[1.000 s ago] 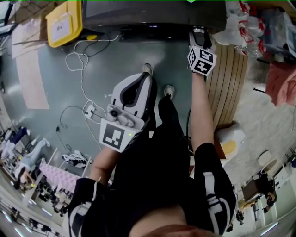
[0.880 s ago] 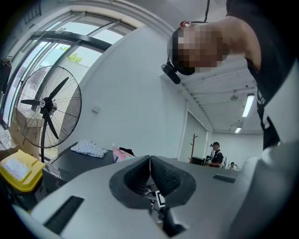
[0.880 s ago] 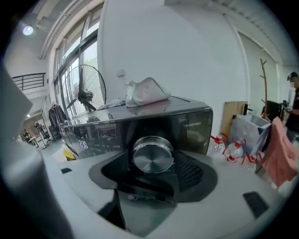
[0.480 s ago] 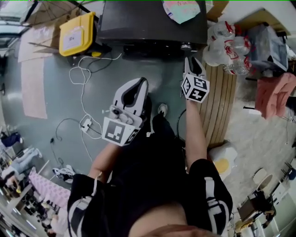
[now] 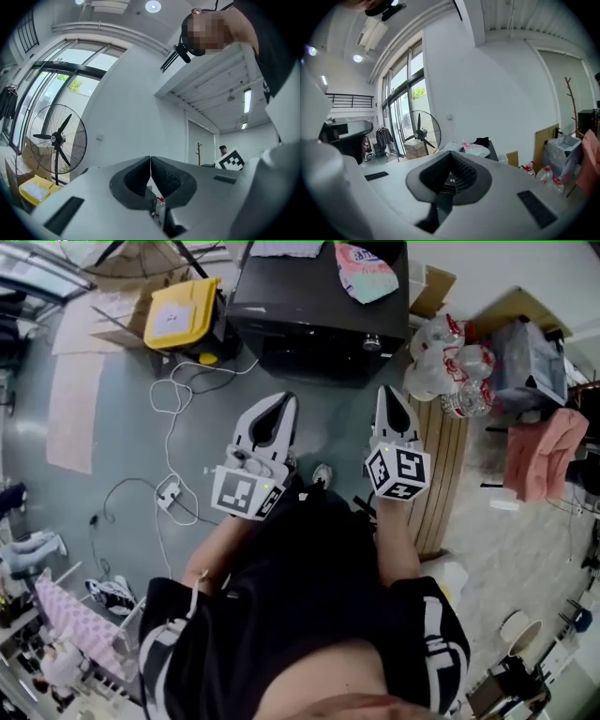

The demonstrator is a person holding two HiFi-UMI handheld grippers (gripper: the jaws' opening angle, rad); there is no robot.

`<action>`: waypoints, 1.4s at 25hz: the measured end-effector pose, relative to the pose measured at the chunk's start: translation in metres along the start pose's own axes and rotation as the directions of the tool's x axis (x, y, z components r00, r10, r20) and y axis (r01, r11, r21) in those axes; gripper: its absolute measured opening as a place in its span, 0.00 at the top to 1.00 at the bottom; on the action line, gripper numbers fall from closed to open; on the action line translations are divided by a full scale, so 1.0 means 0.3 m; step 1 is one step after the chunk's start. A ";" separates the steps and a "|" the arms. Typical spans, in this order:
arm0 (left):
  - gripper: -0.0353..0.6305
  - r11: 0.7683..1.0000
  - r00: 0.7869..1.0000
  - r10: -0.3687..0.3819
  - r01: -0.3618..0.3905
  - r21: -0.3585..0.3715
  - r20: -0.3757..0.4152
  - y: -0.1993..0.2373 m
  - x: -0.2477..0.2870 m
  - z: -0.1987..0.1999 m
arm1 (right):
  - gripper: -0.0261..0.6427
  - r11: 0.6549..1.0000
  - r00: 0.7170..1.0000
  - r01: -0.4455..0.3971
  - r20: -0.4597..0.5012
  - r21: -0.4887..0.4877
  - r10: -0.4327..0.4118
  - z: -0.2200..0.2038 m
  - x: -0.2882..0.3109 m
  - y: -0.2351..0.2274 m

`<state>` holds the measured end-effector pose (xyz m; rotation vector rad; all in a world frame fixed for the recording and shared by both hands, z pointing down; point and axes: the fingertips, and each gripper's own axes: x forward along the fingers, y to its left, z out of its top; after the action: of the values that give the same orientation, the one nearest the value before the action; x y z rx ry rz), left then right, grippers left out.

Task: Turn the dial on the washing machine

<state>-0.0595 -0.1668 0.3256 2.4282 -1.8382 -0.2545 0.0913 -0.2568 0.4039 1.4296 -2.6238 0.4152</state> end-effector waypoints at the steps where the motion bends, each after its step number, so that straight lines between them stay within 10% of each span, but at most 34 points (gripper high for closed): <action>1: 0.91 1.000 1.000 -0.001 0.001 0.002 0.002 -0.005 -0.022 0.012 | 0.92 1.000 1.000 -0.007 0.008 -0.003 0.007 0.015 -0.038 0.030; 35: 0.91 0.998 0.999 -0.052 0.052 -0.019 0.011 0.097 -0.129 0.030 | 0.92 1.000 0.999 0.029 0.029 0.008 -0.029 0.010 -0.178 0.235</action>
<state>-0.0991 -0.1373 0.3248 2.4691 -1.7706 -0.2881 0.0613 -0.1785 0.3757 1.4857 -2.6232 0.4048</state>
